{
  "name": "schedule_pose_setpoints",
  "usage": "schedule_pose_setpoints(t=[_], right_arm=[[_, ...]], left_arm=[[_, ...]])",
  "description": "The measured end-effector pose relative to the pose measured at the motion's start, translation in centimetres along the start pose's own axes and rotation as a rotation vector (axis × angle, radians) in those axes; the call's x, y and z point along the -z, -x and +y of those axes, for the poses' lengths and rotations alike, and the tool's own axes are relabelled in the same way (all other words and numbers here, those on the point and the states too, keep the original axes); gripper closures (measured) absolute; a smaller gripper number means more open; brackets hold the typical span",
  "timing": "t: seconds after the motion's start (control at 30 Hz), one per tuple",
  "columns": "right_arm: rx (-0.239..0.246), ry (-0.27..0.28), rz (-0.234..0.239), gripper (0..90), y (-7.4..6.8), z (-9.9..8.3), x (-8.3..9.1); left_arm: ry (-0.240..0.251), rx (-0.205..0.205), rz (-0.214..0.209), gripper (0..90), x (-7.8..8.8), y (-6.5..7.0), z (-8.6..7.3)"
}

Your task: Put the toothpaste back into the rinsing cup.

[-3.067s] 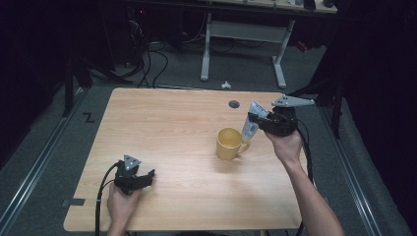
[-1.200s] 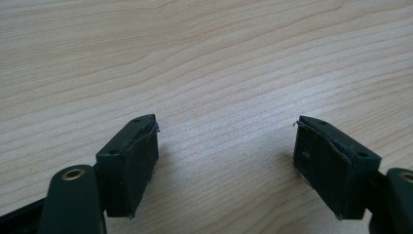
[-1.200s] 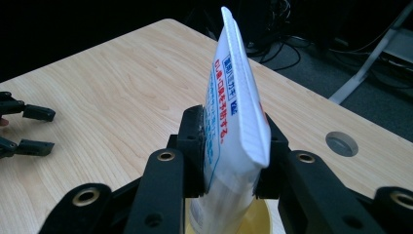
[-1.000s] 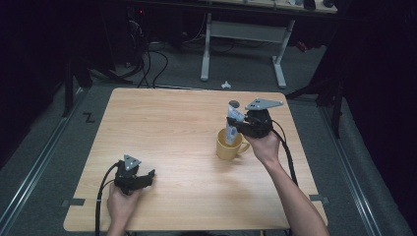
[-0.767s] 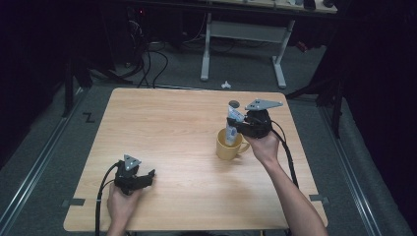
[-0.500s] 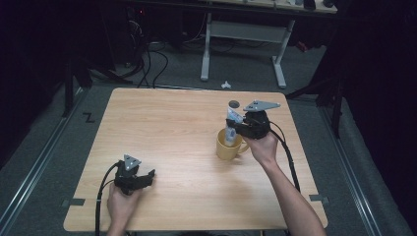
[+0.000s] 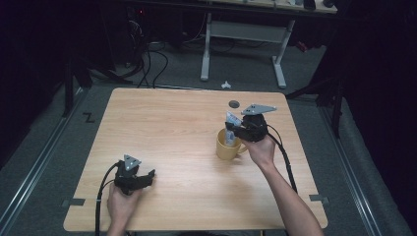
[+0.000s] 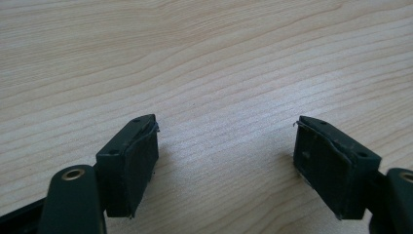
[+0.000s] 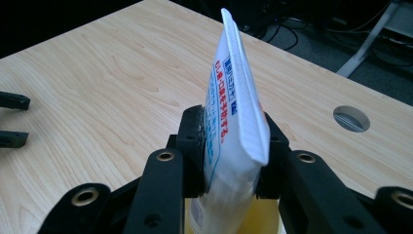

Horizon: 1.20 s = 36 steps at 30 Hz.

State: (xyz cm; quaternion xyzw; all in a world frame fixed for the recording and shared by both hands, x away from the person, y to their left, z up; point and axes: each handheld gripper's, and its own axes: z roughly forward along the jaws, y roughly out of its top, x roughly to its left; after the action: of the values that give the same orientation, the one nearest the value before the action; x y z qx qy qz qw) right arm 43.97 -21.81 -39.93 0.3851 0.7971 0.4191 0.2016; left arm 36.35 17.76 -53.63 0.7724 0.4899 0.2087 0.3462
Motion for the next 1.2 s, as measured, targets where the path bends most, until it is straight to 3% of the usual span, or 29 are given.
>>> schedule_pose_setpoints(t=[1.03, 1.2], right_arm=[[-0.015, -0.029, -0.025, 70.1, 0.3, -1.3, -1.4], [0.004, -0.044, -0.024, 70.1, 0.1, -1.5, -1.6]], left_arm=[[0.000, -0.001, 0.001, 24.5, 0.0, 0.0, 0.0], [0.001, -0.001, 0.003, 24.5, 0.0, 0.0, 0.0]])
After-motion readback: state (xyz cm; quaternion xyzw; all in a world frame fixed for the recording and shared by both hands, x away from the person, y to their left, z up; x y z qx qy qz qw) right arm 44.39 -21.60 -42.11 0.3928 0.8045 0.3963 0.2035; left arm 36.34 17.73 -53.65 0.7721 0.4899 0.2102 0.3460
